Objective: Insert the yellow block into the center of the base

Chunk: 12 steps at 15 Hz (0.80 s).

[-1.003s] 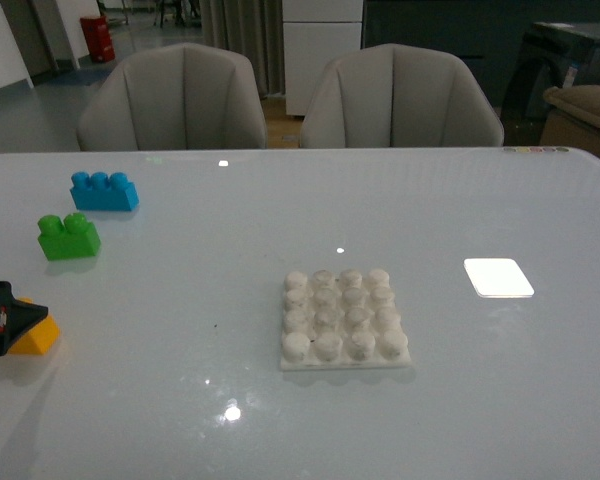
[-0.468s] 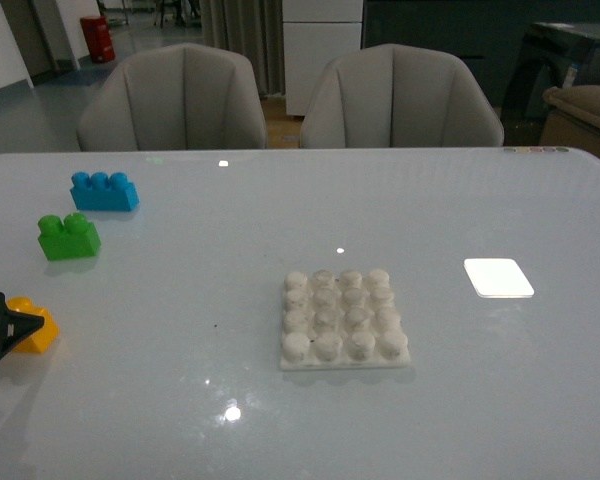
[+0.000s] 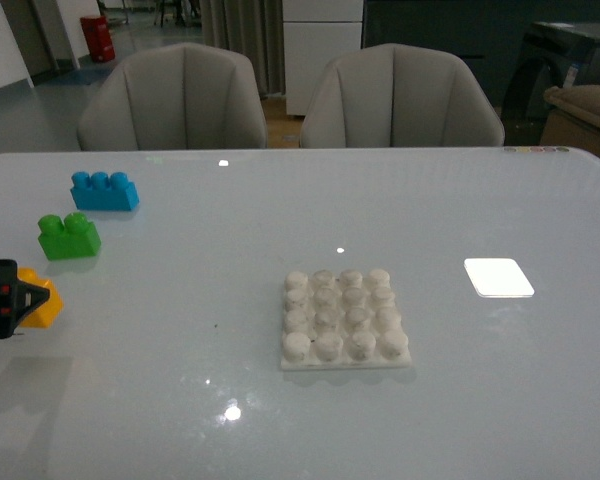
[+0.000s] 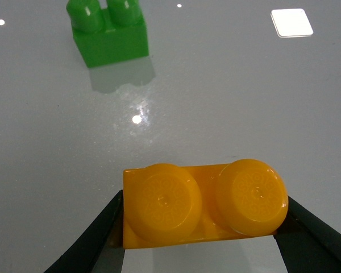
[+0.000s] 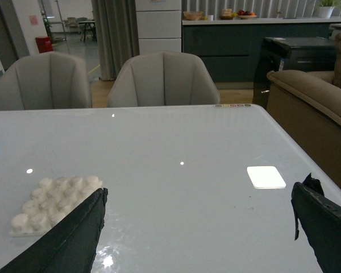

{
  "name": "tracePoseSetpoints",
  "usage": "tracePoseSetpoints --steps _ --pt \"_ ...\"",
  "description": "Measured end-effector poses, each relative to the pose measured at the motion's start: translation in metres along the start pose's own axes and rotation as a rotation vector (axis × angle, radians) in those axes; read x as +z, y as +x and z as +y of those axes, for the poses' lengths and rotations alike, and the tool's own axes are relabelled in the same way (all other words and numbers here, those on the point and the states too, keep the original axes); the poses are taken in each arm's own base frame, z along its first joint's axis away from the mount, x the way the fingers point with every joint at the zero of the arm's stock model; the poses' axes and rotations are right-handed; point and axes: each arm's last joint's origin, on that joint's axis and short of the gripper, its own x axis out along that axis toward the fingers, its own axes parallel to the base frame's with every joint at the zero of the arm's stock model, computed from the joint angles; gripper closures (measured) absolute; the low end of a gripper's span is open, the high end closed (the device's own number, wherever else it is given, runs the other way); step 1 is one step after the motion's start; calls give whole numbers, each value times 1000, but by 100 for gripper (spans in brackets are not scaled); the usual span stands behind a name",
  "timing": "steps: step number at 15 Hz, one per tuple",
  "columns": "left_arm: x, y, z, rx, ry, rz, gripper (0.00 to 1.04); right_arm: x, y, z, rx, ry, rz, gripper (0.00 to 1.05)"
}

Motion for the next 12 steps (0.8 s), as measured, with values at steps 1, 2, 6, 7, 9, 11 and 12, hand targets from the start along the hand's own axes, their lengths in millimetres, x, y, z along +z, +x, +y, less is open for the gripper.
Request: tracePoseSetpoints --steps 1,2,6,7,9,11,12 --pt "5 -10 -17 5 10 -13 40 0 0 0 0 0 0 6" --pt "6 -21 -41 -5 24 -23 40 0 0 0 0 0 0 6" --pt "1 -63 -110 -69 21 -50 40 0 0 0 0 0 0 6" --pt "4 -67 -125 -86 7 -78 40 0 0 0 0 0 0 6" --pt "0 -66 -155 -143 -1 -63 40 0 0 0 0 0 0 6" --pt "-5 -53 -179 -169 -3 -25 40 0 0 0 0 0 0 6" --pt "-4 -45 -190 -166 -12 -18 40 0 0 0 0 0 0 6"
